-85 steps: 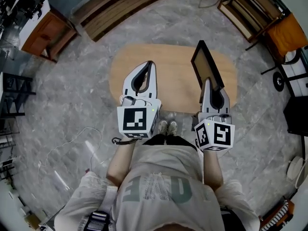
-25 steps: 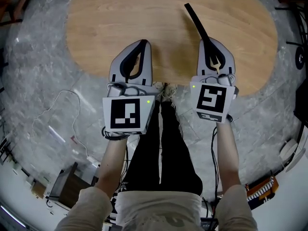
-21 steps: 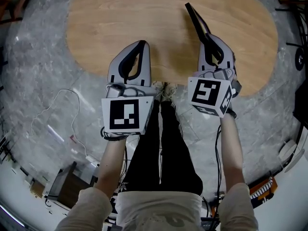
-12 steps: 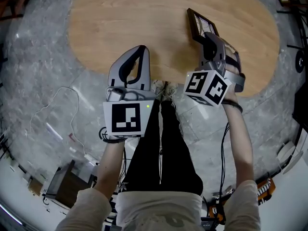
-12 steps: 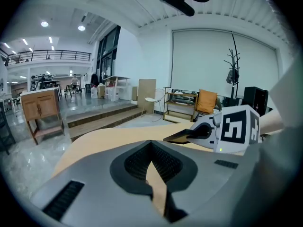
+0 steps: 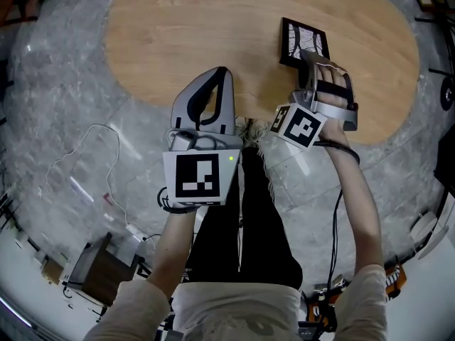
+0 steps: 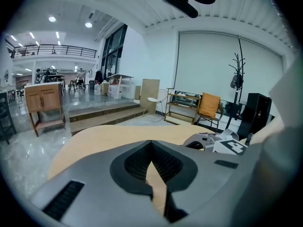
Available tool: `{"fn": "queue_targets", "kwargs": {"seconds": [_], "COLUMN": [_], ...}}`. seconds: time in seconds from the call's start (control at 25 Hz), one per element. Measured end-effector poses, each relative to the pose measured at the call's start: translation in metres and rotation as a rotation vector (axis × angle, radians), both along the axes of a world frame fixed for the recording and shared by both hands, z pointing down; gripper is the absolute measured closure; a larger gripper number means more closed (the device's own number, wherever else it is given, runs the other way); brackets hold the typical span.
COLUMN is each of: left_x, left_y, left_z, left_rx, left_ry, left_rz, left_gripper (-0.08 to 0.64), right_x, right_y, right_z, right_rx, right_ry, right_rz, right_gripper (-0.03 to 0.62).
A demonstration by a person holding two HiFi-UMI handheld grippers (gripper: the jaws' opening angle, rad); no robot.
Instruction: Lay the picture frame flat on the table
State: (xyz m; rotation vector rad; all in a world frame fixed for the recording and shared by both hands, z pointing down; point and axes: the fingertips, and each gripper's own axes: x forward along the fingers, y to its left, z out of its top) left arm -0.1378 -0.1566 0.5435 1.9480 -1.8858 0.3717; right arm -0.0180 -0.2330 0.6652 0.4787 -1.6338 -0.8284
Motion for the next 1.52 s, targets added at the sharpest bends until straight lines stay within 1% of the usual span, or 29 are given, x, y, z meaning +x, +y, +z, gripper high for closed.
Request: {"fn": "queue_targets", "kwargs": {"seconds": [0.28,0.6,0.68,0.76,0.96,1.04,1.16,1.24,1.32,1.4,1.52], "left_x": [0.009,0.007,0.007,0.007,0.008,0.008,0.007,0.006,0.007,0.008,0.007], "left_y": [0.000,0.003,0.004,0.003,0.003,0.004,0.007,0.010,0.012,0.013,0.014], "left_z": [0.000,0.007,0.007,0.008,0.010,0.011,0.014,0.016,0.017,0.017,0.019], "left_rx": [-0.001,-0.020,-0.022,-0.024,-0.026,-0.031,-0.041,-0.052,-0.054,-0.052,-0.062], "left_ry": [0.024,0.022,0.020,0.012,0.007,0.007,0.006,0.002,0.006,0.010,0.007], "left_rz": [-0.003,-0.008,-0.008,-0.004,-0.004,-0.001,0.000,0.001,-0.001,-0.002,0.000], "left_gripper": [0.551,0.551,0.551,0.551,0.551,0.551,0.551,0.551,0.551,0.551,0.551], "right_x": [0.002,0.003,0.003,0.003,0.004,0.004,0.002,0.001,0.001,0.002,0.003], "right_y": [0.004,0.008,0.012,0.017,0.020,0.020,0.025,0.031,0.037,0.040,0.042], "right_z": [0.009,0.017,0.021,0.029,0.036,0.037,0.039,0.043,0.047,0.051,0.057], "right_rx": [0.032,-0.001,-0.050,-0.112,-0.172,-0.218,-0.347,-0.428,-0.490,-0.527,-0.551], "right_ry": [0.002,0.002,0.000,-0.002,-0.007,-0.028,-0.086,-0.092,-0.089,-0.079,-0.057], "right_rz": [0.006,-0.007,-0.006,-0.002,-0.016,-0.005,0.042,0.049,0.048,0.047,0.037], "right_gripper": [0.575,0.572,0.557,0.517,0.486,0.474,0.429,0.402,0.384,0.367,0.360]}}
